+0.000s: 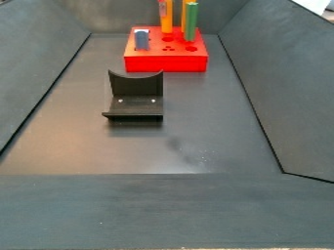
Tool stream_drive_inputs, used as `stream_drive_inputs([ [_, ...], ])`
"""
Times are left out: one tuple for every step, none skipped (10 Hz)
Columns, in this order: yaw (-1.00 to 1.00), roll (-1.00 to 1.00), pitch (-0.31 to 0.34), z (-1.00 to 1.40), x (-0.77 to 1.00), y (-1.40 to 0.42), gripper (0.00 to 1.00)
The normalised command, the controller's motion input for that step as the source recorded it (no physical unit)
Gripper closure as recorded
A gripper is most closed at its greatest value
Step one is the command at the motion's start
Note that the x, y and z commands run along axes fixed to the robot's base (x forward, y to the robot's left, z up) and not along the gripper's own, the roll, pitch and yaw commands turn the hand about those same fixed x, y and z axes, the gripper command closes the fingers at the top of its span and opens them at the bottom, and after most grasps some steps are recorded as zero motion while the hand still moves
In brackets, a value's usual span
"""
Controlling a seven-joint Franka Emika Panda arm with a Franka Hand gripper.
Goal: Pick up the oval object. Move up. Move to above the board. Insert the oval object.
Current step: Insert the oval object.
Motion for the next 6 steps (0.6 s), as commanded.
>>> stream_drive_inputs([
  [0.03,0.01,-0.010,-0.19,0.00,0.00,1.00],
  [0.01,0.06,0.000,-0.20,0.00,-0.06,1.00],
  [0.02,0.12,0.000,-0.20,-0.03,-0.17,1.00],
  [0.08,0.18,0.044,-0.19,0.00,-0.25,1.00],
  [0.07,0.20,0.021,-0.21,0.00,-0.30,1.00],
  [0.10,0.22,0.000,-0.22,0.00,-0.34,1.00],
])
